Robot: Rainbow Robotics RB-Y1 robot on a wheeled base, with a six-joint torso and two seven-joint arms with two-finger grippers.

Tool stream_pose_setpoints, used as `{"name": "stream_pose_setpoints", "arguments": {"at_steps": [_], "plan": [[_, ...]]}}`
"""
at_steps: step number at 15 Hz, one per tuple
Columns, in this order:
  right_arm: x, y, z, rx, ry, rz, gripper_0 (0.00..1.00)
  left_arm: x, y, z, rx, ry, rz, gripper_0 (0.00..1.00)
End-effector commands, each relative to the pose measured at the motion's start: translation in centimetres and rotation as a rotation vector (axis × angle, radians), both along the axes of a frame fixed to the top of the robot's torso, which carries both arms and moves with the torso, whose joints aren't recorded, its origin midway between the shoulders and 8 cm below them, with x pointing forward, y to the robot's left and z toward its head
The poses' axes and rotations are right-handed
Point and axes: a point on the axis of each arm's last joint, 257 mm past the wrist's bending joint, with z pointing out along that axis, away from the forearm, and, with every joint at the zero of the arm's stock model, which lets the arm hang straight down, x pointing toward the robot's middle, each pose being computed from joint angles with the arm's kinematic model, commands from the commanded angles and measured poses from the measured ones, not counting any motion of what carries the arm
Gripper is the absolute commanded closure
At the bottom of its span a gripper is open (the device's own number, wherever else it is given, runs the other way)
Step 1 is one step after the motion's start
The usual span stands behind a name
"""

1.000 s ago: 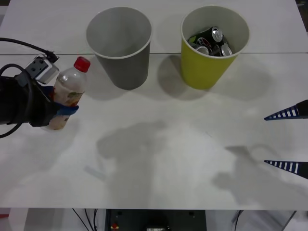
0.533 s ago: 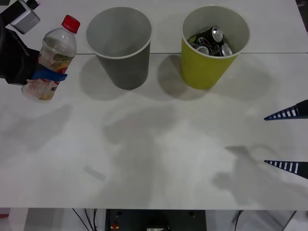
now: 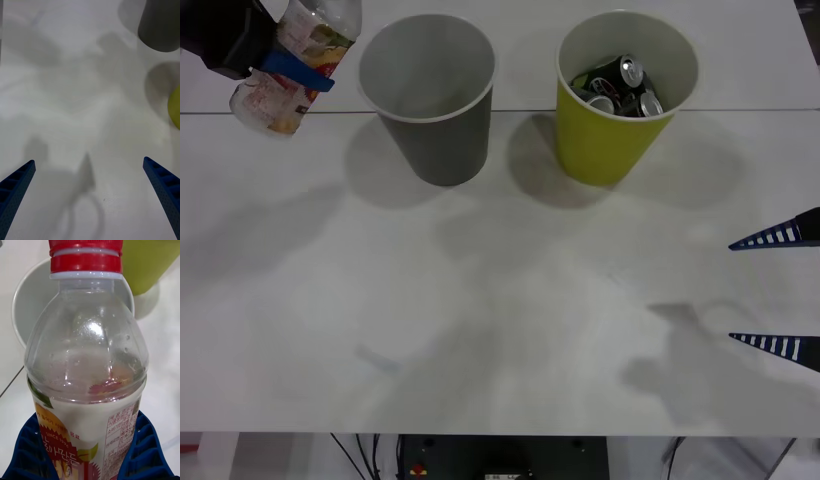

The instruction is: Put the can into the green bin and the plastic bottle into the gray bin

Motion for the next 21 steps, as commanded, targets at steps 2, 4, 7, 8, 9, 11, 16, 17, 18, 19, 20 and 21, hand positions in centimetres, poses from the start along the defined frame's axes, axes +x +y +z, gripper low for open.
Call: {"name": "stream_pose_setpoints", "arguments": {"at_steps": [2, 4, 7, 8, 9, 11, 16, 17, 18, 19, 20, 21], "plan": [[0.0, 0.0, 0.0, 0.000, 0.000, 0.000, 0.00, 2.6, -2.1, 2.0, -0.101, 0.022, 0.018, 1.00], [0.0, 0.0, 0.0, 0.000, 0.000, 0.000, 0.00, 4.0, -3.4, 2.4, -0.125, 0.022, 0.025, 1.00], [0.0, 0.0, 0.0, 0.000, 0.000, 0.000, 0.00, 6.0, -5.5, 2.7, -0.139, 0.020, 0.033, 1.00], [0.0, 0.0, 0.0, 0.000, 0.000, 0.000, 0.00, 6.5, -6.2, 2.6, -0.129, 0.014, 0.027, 1.00], [0.0, 0.0, 0.0, 0.000, 0.000, 0.000, 0.00, 7.0, -7.2, 2.5, -0.129, 0.015, 0.026, 1.00], [0.0, 0.0, 0.0, 0.000, 0.000, 0.000, 0.00, 7.4, -8.8, 1.8, -0.091, 0.005, 0.018, 1.00], [0.0, 0.0, 0.0, 0.000, 0.000, 0.000, 0.00, 8.5, -12.5, 0.6, -0.054, -0.029, 0.014, 1.00], [0.0, 0.0, 0.0, 0.000, 0.000, 0.000, 0.00, 8.8, -13.1, 0.3, -0.062, -0.034, 0.013, 1.00], [0.0, 0.0, 0.0, 0.000, 0.000, 0.000, 0.00, 9.2, -13.5, 0.1, -0.076, -0.031, 0.019, 1.00], [0.0, 0.0, 0.0, 0.000, 0.000, 0.000, 0.00, 9.8, -13.5, 0.1, -0.090, -0.029, 0.031, 1.00], [0.0, 0.0, 0.0, 0.000, 0.000, 0.000, 0.00, 10.4, -13.8, 0.3, -0.101, -0.033, 0.035, 0.99], [0.0, 0.0, 0.0, 0.000, 0.000, 0.000, 0.00, 10.7, -13.8, 0.2, -0.100, -0.033, 0.034, 0.99]]}}
